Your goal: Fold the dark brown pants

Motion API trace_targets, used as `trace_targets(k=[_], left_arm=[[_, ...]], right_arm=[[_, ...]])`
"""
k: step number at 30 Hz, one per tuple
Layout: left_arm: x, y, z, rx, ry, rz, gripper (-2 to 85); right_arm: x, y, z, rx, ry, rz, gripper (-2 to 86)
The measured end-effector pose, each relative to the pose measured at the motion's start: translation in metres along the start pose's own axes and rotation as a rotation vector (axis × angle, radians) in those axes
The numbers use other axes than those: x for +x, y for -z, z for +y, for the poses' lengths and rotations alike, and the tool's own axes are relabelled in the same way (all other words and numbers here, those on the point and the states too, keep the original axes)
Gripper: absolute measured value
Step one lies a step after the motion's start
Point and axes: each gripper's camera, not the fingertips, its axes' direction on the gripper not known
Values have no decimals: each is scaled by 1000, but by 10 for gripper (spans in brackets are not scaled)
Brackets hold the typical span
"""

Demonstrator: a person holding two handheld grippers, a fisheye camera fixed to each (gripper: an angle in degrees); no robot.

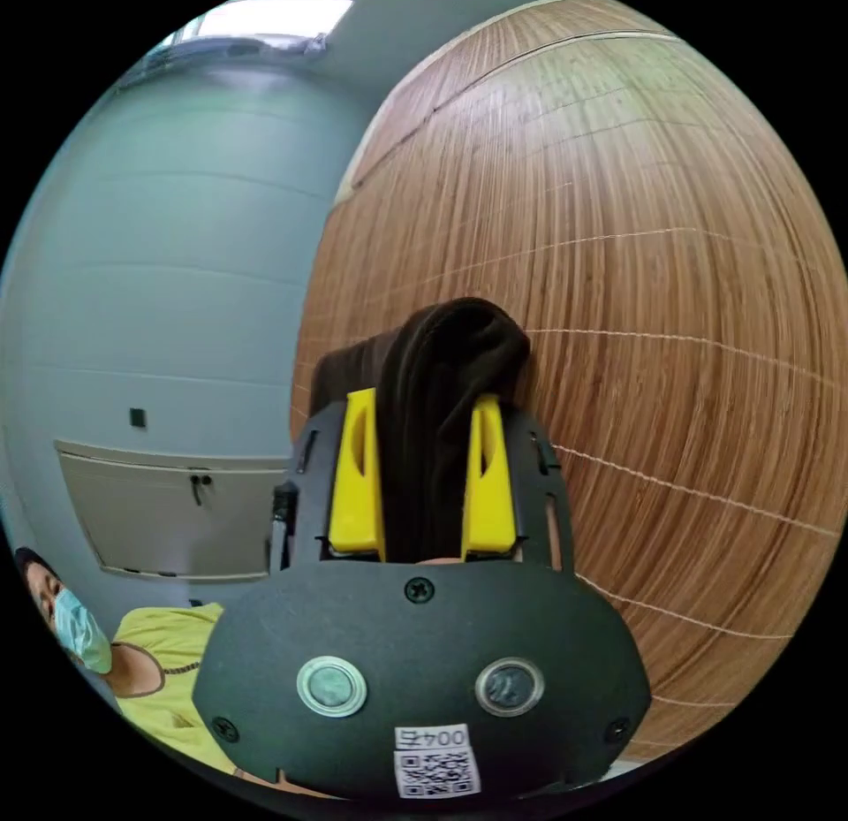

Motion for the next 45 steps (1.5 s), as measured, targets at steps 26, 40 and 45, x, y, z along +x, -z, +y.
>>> trace_targets(k=[26, 40, 45], left_arm=[[184, 39, -181, 67, -622, -320, 120], [101, -17, -156, 88, -208, -270, 156], [101, -9, -220, 10, -319, -342, 139]], right_arm=[[-87, 69, 264, 328, 172, 253, 135], [-78, -29, 15, -2, 300, 599, 175], [-93, -49, 78, -40, 214, 621, 142]])
